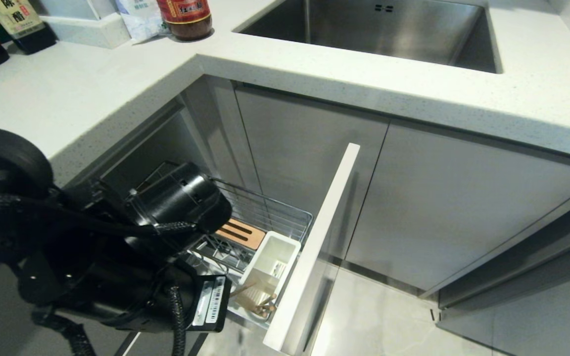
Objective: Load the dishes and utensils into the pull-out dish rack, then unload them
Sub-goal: Take the chopsticks out of the cupboard
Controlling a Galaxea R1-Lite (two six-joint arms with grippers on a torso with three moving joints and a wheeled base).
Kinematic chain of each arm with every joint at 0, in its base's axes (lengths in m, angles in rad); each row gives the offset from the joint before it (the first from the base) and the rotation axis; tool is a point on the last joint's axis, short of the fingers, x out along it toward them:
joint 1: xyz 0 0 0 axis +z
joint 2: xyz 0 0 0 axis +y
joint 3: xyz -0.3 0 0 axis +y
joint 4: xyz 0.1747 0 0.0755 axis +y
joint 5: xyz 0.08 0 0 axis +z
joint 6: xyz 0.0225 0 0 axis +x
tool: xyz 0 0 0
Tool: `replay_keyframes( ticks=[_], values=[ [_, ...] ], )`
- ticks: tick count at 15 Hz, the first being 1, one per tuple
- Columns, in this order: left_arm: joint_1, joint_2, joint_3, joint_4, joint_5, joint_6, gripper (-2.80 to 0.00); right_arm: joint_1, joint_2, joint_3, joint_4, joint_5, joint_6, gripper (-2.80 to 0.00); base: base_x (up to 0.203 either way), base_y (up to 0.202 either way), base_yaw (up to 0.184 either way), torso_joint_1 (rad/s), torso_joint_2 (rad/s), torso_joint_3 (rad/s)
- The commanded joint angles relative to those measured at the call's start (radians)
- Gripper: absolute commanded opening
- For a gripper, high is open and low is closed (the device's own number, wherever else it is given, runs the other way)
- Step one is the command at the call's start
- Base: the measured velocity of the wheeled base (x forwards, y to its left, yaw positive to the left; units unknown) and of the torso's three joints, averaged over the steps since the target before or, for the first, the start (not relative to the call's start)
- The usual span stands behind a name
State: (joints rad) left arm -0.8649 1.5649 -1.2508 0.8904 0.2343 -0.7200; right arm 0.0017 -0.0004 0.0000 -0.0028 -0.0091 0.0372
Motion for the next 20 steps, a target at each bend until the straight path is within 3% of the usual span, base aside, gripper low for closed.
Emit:
replay_keyframes(
  ticks=[1, 10, 14, 20],
  values=[
    [-0.003, -0.057, -0.032, 0.026, 0.002, -0.004, -2.80, 0.000, 0.000, 0.000, 0.000, 0.000, 0.000, -2.80, 0.000, 0.000, 0.000, 0.000, 0.00, 0.000],
    [-0.003, -0.319, -0.166, 0.041, 0.000, 0.046, -2.80, 0.000, 0.000, 0.000, 0.000, 0.000, 0.000, -2.80, 0.000, 0.000, 0.000, 0.000, 0.00, 0.000],
    [0.013, -0.435, -0.194, -0.010, 0.012, 0.115, -2.80, 0.000, 0.000, 0.000, 0.000, 0.000, 0.000, -2.80, 0.000, 0.000, 0.000, 0.000, 0.00, 0.000],
    [0.232, -0.544, -0.191, -0.249, 0.011, 0.188, -2.80, 0.000, 0.000, 0.000, 0.000, 0.000, 0.000, -2.80, 0.000, 0.000, 0.000, 0.000, 0.00, 0.000]
  ],
)
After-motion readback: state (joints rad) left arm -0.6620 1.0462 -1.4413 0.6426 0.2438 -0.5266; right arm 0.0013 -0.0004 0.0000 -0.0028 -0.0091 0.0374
